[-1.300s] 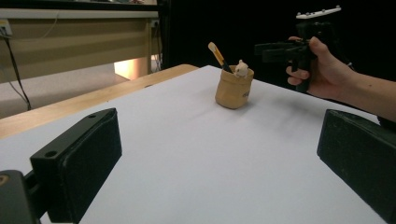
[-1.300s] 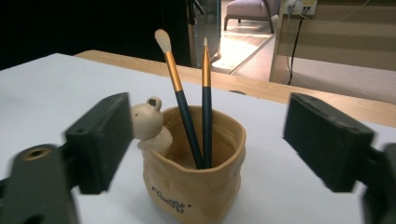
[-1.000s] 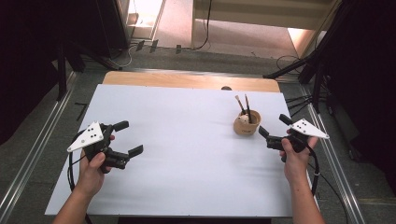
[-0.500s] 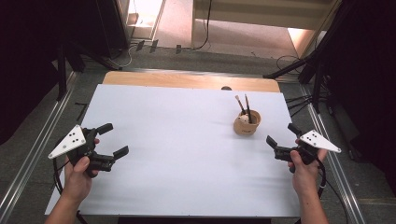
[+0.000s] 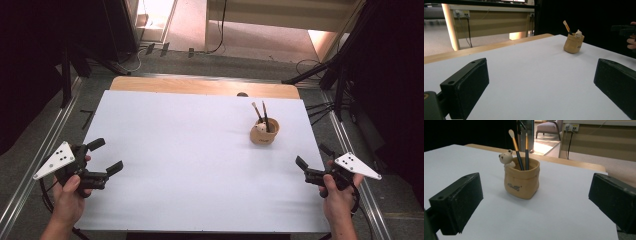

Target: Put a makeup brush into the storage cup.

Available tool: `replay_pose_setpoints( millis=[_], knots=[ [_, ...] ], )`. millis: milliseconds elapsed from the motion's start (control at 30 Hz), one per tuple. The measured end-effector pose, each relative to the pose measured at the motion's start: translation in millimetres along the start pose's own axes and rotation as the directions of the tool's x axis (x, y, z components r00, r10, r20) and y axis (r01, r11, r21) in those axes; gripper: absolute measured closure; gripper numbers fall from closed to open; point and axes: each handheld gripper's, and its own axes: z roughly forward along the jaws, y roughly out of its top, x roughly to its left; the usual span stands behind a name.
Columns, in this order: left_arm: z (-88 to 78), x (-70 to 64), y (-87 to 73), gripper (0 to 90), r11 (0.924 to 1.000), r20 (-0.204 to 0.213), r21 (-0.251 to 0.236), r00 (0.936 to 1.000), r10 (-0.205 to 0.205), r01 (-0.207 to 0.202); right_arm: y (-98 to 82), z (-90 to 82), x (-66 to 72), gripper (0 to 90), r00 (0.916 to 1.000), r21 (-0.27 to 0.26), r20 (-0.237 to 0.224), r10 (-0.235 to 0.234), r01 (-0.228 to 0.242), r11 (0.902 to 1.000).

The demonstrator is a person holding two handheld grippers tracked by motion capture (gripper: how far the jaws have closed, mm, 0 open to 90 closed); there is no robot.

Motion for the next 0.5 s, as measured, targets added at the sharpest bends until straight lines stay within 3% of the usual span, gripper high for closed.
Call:
replay_pose_setpoints(
  millis=[300, 500],
  knots=[
    [-16.8, 6.8, -12.1, 0.0, 0.9997, -0.059, 0.02, 0.9982, -0.01, 0.011, -8.3, -20.6, -4.3, 0.0, 0.9996, -0.004, 0.019, 0.02, -0.019, 0.9998],
    [-12.6, 4.9, -14.2, 0.0, 0.9991, -0.072, 0.042, 0.9974, 0.011, -0.008, -6.9, -26.9, -8.9, 0.0, 0.9986, -0.027, 0.038, 0.037, -0.036, 0.999]
  ],
)
